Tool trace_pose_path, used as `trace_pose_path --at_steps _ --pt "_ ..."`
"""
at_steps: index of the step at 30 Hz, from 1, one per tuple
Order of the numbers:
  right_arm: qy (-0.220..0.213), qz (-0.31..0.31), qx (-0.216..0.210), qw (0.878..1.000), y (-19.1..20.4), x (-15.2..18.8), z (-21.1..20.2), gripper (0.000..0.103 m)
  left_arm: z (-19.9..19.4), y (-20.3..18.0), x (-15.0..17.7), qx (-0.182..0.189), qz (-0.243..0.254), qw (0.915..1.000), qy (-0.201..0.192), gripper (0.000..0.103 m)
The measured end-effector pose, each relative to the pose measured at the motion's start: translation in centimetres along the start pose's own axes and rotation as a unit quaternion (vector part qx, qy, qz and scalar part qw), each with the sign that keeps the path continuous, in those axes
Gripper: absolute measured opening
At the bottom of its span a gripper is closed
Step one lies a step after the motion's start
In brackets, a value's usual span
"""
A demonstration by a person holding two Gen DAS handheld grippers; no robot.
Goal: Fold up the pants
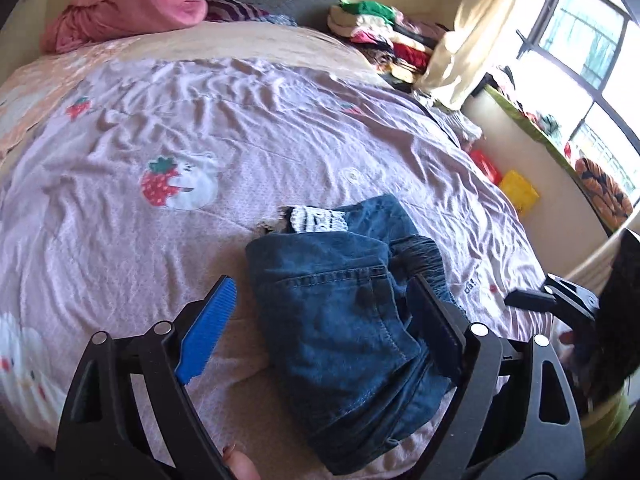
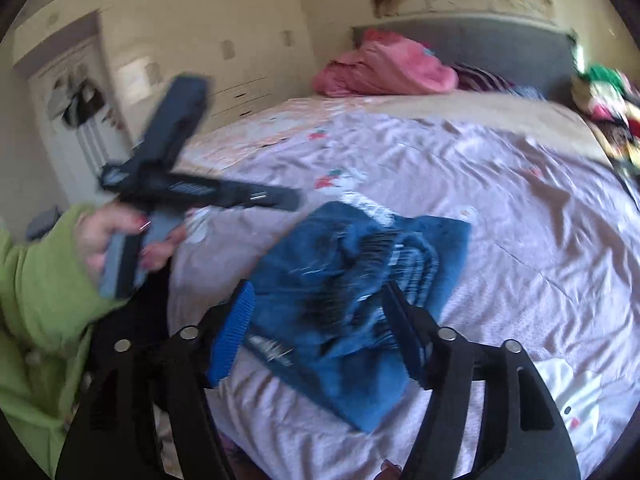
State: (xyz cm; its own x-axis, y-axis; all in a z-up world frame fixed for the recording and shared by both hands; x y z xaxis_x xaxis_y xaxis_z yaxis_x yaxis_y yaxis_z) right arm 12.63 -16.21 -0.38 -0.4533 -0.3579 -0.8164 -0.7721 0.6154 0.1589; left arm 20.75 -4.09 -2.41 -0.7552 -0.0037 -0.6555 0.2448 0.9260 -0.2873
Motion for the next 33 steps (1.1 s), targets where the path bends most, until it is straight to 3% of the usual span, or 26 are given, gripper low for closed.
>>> trace_pose_path --at_steps 5,12,18,21,22,28,33 --pt "0.031 -0.060 0.010 0.998 3.0 1.3 1.8 0.069 1.5 -1.0 0.0 0.001 0.021 0.9997 0.016 0.080" --pt "0.055 -0.179 0.050 0.981 5.9 2.2 5.1 0.067 4.0 -1.4 0.8 -0.010 0.041 0.9976 0.055 0.080" --pt "0.085 -0.214 0.052 0.972 6.5 2.7 7.9 0.066 5.1 -0.7 0.9 -0.017 0.032 0.9974 0.063 0.080" --pt "0.088 -0.235 0.055 0.966 7.1 2.6 8.8 0.057 5.5 -0.4 0.9 -0.019 0.028 0.9972 0.066 0.080" --pt "0.089 -0.239 0.055 0.965 7.2 2.5 9.3 0.047 5.6 -0.4 0.9 -0.020 0.028 0.9972 0.067 0.080" --pt "0.106 -0.184 0.003 0.977 6.7 3.0 9.4 0.019 6.3 0.0 1.1 -0.024 0.023 0.9968 0.072 0.080" --pt "0.112 -0.181 -0.016 0.977 7.1 3.6 7.7 0.009 6.6 0.0 1.2 -0.027 0.024 0.9967 0.073 0.080"
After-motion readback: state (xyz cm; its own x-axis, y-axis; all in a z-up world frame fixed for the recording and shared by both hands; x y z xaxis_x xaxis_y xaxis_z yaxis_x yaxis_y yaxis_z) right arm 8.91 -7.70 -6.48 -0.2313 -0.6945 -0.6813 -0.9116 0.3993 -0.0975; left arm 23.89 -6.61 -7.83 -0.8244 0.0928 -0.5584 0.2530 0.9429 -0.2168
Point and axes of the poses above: each gripper's, at about its wrist camera, not at the fingertips, and z roughly the way its jaws point, y to its left, x to its underside, the point moved 6 cm from there along z, roughly the way its jaws point, and after that the axes turned 2 degrees about -y, right-handed, at the moved point
